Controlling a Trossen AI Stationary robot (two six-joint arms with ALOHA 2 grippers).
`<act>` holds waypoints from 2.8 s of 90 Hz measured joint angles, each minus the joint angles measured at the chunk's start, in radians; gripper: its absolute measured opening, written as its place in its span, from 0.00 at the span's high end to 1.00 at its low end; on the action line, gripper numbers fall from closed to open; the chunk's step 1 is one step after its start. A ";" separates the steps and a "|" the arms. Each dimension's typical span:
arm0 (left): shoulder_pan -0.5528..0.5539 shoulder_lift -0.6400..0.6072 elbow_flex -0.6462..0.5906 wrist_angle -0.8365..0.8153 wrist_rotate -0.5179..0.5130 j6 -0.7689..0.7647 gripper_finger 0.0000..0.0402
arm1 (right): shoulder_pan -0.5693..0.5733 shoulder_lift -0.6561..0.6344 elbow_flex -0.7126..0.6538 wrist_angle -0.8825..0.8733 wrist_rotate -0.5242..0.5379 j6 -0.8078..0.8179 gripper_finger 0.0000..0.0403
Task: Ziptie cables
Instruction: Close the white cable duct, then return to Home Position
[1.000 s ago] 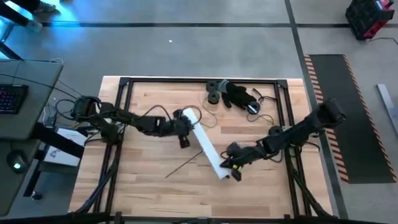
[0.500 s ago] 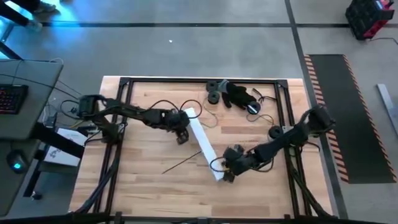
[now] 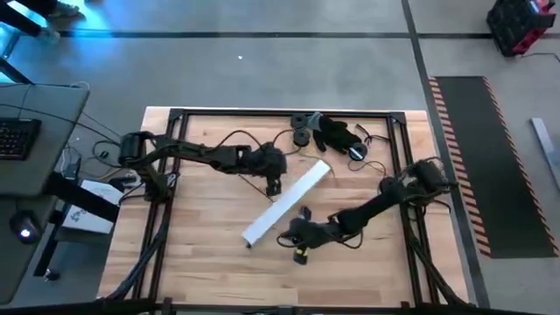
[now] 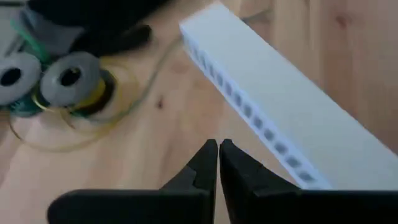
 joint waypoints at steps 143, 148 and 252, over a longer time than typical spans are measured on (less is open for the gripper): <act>-0.601 -0.283 -0.010 -0.444 -0.618 -0.665 1.00 | -0.053 -0.479 -0.321 -0.133 0.322 0.193 1.00; -0.641 -0.283 -0.008 -0.391 -0.618 -0.651 1.00 | -0.033 -0.484 -0.320 -0.085 0.254 0.131 1.00; -0.658 -0.219 -0.010 -0.531 -0.613 -0.884 1.00 | -0.300 0.268 -0.168 0.584 -0.050 -0.025 1.00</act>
